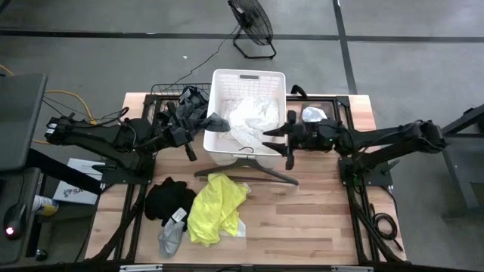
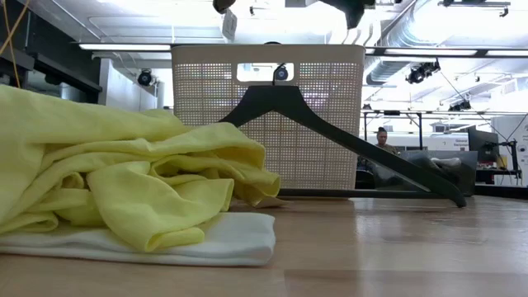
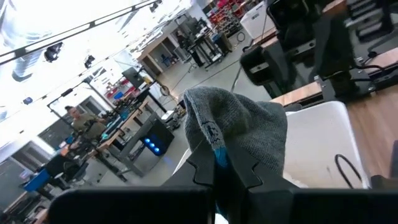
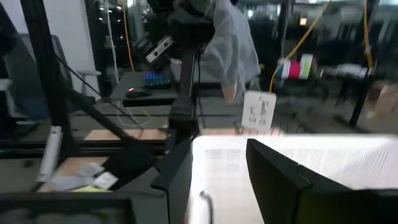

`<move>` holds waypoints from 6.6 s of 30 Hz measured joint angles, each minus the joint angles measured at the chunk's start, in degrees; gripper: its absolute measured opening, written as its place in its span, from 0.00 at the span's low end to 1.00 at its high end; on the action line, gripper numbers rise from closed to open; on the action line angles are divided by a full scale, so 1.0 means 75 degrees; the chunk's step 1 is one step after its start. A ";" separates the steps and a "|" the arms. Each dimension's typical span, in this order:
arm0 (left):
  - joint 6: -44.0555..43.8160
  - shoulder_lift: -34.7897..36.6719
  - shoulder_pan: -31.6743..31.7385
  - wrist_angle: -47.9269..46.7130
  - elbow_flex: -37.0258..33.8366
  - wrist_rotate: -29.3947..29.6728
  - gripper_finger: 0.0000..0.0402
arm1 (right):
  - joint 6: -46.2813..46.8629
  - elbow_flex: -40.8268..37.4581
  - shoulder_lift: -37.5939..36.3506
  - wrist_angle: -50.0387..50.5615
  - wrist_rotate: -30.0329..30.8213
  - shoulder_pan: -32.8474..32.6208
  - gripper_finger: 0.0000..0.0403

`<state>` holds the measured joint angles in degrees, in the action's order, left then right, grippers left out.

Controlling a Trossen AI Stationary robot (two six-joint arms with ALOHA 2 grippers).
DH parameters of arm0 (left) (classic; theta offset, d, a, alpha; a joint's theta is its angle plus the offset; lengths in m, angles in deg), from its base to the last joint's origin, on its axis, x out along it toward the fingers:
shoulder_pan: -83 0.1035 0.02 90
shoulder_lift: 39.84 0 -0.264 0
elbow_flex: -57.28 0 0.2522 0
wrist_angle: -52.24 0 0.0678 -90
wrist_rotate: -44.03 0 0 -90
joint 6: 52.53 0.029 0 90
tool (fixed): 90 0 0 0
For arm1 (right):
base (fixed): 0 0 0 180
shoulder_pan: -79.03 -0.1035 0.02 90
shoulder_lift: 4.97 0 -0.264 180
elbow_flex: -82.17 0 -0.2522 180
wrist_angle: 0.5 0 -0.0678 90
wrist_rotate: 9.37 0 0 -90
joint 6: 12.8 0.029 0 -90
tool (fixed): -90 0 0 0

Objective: Pick & Place Cloths
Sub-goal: Put the grey blue sock into the black bin, then put the bottom black underwear into the wire basket

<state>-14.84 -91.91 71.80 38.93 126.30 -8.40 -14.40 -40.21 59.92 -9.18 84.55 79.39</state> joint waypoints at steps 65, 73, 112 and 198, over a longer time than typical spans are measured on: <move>-0.0976 -0.1029 0.1545 0.0472 -0.0006 -0.2184 0.00 | 0.0064 0.1649 0.3964 -0.3837 0.0875 0.0621 0.04; -0.1005 -0.1028 0.1542 0.0370 -0.0006 -0.1758 0.17 | 0.0174 0.1649 0.3891 -0.3445 0.1085 0.0618 0.01; -0.2670 -0.0484 0.1542 -0.1185 -0.0006 -0.1526 0.79 | 0.8438 0.1647 0.0581 1.1774 0.5908 0.2030 0.01; -0.3075 -0.0490 0.1542 -0.1740 -0.0006 -0.1523 0.79 | 0.2228 0.1644 0.0289 1.1189 0.1541 0.5444 0.51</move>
<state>-37.90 -95.58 83.36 25.88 126.26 -19.82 2.31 -27.89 62.09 74.74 96.11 120.21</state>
